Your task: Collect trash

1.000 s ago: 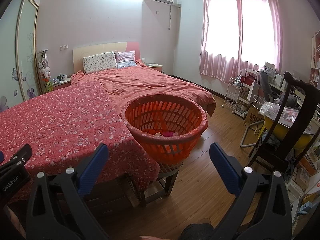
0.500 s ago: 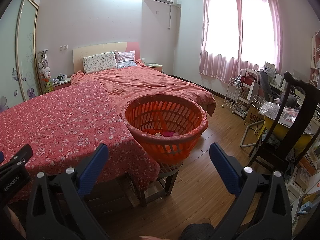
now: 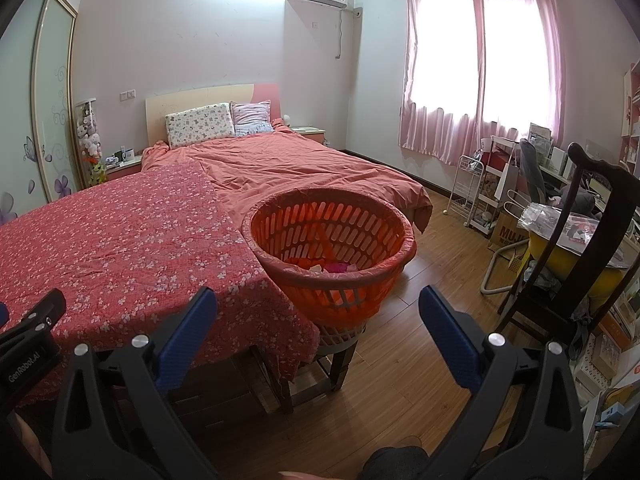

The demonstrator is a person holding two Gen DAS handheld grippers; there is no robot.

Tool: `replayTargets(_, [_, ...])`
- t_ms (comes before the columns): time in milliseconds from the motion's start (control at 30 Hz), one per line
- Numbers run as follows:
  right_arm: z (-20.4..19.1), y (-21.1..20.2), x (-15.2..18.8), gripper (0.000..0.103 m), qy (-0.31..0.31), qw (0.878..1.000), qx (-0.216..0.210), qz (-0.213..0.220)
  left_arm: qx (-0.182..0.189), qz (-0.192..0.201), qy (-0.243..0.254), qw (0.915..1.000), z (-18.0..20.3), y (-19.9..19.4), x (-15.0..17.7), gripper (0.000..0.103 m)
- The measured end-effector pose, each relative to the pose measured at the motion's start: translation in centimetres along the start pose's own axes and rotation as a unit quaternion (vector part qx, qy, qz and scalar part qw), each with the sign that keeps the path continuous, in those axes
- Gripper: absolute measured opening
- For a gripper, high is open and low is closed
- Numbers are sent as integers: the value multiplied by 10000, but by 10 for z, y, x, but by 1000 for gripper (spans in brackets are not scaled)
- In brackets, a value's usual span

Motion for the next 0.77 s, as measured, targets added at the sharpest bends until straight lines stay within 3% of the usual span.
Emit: replayTargets(767, [-3, 0, 3, 99, -13, 10000, -7, -18, -13, -13, 11, 10000, -4, 0, -1, 101])
Point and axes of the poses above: each gripper's, at about its wrist camera, not at the fingertips, and y roughly the way its jaws point, z to its right, x to its underside, the point moved 10 cm from there along y, roughly the way its jaws point, and after that the axes turned 1 degree about y, right-handed, at the moved point
